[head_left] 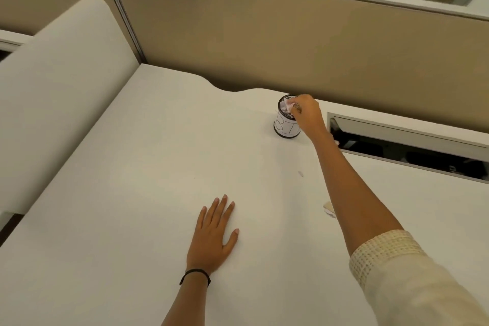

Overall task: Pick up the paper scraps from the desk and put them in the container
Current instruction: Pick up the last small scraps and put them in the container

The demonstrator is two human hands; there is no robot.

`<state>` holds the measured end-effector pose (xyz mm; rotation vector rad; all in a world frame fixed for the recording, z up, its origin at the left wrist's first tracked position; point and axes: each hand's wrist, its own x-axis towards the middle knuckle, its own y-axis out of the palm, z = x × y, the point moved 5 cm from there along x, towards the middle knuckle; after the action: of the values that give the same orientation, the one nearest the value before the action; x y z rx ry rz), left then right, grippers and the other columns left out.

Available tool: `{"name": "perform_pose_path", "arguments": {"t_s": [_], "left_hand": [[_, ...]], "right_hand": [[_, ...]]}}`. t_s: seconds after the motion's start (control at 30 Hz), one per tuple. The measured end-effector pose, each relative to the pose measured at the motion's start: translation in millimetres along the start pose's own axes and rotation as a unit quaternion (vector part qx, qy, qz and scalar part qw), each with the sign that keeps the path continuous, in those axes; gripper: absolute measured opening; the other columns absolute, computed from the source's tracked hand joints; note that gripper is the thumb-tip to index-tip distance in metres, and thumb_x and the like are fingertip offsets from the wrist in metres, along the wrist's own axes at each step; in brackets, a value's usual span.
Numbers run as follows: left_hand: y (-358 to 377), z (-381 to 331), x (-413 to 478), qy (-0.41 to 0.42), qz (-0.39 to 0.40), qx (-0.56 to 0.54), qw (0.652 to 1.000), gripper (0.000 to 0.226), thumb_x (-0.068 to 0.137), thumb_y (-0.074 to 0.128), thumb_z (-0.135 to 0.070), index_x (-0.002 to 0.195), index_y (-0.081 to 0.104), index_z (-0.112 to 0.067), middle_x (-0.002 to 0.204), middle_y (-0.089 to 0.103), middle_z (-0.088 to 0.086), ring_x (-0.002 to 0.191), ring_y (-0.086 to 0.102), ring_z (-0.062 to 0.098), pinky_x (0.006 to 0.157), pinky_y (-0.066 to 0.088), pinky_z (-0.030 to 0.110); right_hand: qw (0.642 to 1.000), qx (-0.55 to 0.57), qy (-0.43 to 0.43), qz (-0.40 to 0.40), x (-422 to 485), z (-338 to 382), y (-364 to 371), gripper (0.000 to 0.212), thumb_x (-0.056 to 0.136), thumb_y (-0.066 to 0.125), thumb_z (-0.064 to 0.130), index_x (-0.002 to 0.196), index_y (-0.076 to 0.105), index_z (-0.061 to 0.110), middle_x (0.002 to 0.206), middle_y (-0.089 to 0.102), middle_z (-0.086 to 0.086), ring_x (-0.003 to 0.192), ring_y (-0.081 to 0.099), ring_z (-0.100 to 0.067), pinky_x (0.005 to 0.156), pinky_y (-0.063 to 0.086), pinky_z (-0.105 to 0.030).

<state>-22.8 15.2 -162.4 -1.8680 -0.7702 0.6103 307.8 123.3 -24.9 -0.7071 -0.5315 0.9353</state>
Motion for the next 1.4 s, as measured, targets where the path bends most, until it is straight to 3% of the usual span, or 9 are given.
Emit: {"name": "perform_pose_path", "arguments": {"t_s": [0.2,0.37,0.57,0.7,0.8,1.03,1.17,1.3,1.4], "left_hand": [[0.6,0.0,0.1,0.001,0.001,0.002,1.000,0.061,0.095,0.027,-0.048,0.150,0.010,-0.029,0.159,0.004,-0.008,0.145,-0.003,0.009,0.118,0.002,0.037],[0.8,0.4,-0.1,0.001,0.003,0.006,1.000,0.061,0.095,0.025,-0.049,0.150,0.008,-0.029,0.159,0.003,-0.008,0.145,-0.005,0.008,0.117,0.001,0.037],[-0.3,-0.6,0.2,0.002,-0.001,0.002,1.000,0.061,0.095,0.027,-0.048,0.150,0.012,-0.028,0.159,0.006,-0.007,0.145,-0.002,0.009,0.117,0.003,0.038],[0.5,-0.1,0.4,0.001,-0.002,0.003,1.000,0.061,0.095,0.027,-0.048,0.150,0.010,-0.028,0.159,0.005,-0.007,0.145,-0.002,0.009,0.117,0.003,0.037],[0.9,0.2,0.5,0.001,-0.001,0.003,1.000,0.061,0.095,0.028,-0.047,0.150,0.011,-0.028,0.159,0.007,-0.007,0.146,-0.001,0.010,0.117,0.003,0.037],[1.9,0.8,0.5,-0.002,0.003,0.011,1.000,0.061,0.095,0.029,-0.047,0.150,0.010,-0.028,0.159,0.006,-0.007,0.146,0.000,0.010,0.117,0.004,0.037],[0.7,-0.3,0.4,-0.001,0.000,0.011,1.000,0.061,0.095,0.028,-0.047,0.150,0.010,-0.028,0.159,0.007,-0.007,0.146,0.000,0.010,0.118,0.003,0.036],[-2.0,-1.9,-0.2,0.002,-0.006,0.005,1.000,0.061,0.094,0.030,-0.046,0.150,0.013,-0.027,0.158,0.009,-0.006,0.145,0.001,0.010,0.117,0.003,0.036],[-2.9,-2.9,-0.2,0.003,-0.004,0.006,1.000,0.061,0.094,0.027,-0.047,0.149,0.012,-0.027,0.158,0.007,-0.006,0.145,-0.001,0.009,0.118,0.001,0.035]], "right_hand": [[0.999,-0.046,0.007,-0.010,2.8,-4.6,-1.5,0.031,0.088,0.049,0.006,0.119,0.052,0.004,0.117,0.061,-0.017,0.105,0.055,-0.032,0.084,0.043,-0.037],[0.998,-0.029,-0.009,-0.046,-7.3,-7.1,5.4,0.017,0.090,0.052,0.008,0.098,0.060,-0.004,0.110,0.060,-0.017,0.098,0.057,-0.032,0.080,0.043,-0.035],[0.988,-0.145,-0.042,-0.035,-14.7,-10.5,20.1,0.030,0.098,0.040,0.014,0.105,0.064,-0.002,0.118,0.060,-0.014,0.108,0.054,-0.029,0.089,0.044,-0.036],[0.968,-0.243,-0.056,-0.011,-12.2,-10.0,29.2,0.039,0.101,0.030,0.023,0.113,0.063,0.007,0.118,0.064,-0.011,0.108,0.058,-0.029,0.116,0.014,-0.045],[0.966,-0.257,-0.023,0.011,-8.6,-10.1,34.2,0.049,0.101,0.024,0.034,0.104,0.065,0.007,0.097,0.070,-0.012,0.099,0.062,-0.028,0.117,-0.002,-0.050],[0.959,-0.276,0.018,0.066,1.2,-10.4,37.6,0.065,0.102,0.018,0.039,0.083,0.066,-0.001,0.088,0.069,-0.019,0.099,0.061,-0.033,0.115,-0.004,-0.058],[0.953,-0.280,0.030,0.111,10.4,-8.7,31.9,0.060,0.102,0.015,0.035,0.099,0.065,0.001,0.088,0.068,-0.019,0.101,0.059,-0.033,0.114,-0.006,-0.060],[0.979,-0.199,0.025,0.029,1.5,-2.6,14.0,0.054,0.102,0.018,0.030,0.076,0.058,0.005,0.071,0.061,-0.012,0.088,0.062,-0.031,0.117,-0.004,-0.055],[0.991,-0.107,0.006,-0.076,-25.8,-9.8,1.3,0.044,0.102,0.022,0.023,0.095,0.063,0.009,0.089,0.068,-0.007,0.096,0.062,-0.023,0.119,-0.002,-0.043]]}}
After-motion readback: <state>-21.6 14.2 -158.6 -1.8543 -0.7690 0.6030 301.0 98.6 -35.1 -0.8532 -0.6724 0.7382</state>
